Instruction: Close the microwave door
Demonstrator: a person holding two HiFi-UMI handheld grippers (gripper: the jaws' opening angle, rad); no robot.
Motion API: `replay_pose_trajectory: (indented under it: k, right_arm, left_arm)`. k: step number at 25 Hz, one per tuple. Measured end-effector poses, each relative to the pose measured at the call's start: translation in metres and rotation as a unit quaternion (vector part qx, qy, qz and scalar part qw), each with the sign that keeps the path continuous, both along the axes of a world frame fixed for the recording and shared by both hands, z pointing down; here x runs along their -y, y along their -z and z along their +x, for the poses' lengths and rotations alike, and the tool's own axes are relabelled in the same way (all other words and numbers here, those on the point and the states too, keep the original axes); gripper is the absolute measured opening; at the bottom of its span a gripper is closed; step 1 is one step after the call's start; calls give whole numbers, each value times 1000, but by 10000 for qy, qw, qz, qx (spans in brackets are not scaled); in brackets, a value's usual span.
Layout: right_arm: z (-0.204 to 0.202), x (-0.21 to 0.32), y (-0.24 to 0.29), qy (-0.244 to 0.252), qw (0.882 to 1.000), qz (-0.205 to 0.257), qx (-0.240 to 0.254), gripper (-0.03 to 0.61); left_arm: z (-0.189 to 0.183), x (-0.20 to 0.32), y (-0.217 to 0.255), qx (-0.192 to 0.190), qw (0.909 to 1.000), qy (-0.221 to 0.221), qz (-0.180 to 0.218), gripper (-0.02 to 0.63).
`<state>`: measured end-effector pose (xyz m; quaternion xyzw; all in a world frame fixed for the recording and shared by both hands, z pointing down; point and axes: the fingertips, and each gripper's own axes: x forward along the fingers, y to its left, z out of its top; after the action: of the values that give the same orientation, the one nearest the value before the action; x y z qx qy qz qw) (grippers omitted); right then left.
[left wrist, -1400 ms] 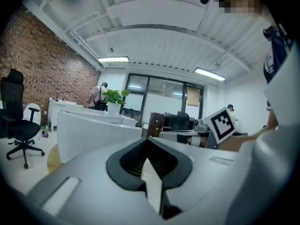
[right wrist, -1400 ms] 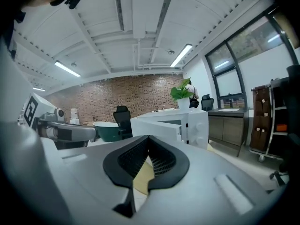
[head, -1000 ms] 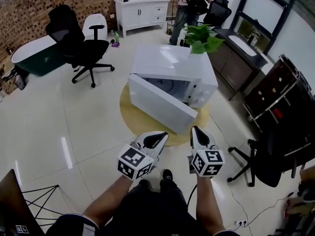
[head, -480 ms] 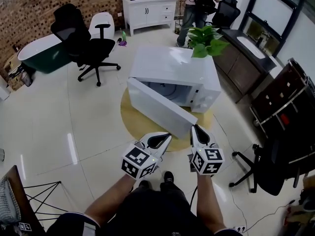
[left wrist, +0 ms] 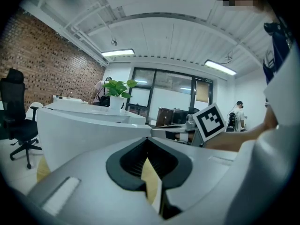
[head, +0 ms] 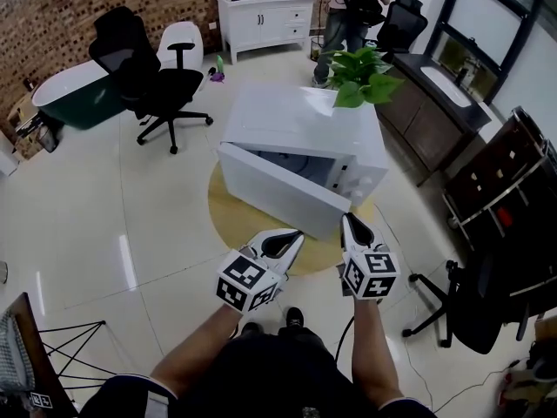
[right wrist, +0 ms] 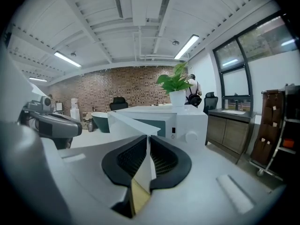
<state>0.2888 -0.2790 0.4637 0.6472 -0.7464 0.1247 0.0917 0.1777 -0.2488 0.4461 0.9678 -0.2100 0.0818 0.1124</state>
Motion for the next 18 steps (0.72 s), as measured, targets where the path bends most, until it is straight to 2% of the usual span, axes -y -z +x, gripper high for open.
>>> replay_pose_trajectory:
  k: [18]
  right_arm:
    - [54, 87, 1, 15, 9997, -143, -190, 20]
  left_arm:
    - [14, 36, 0, 96, 9994, 322, 57, 11]
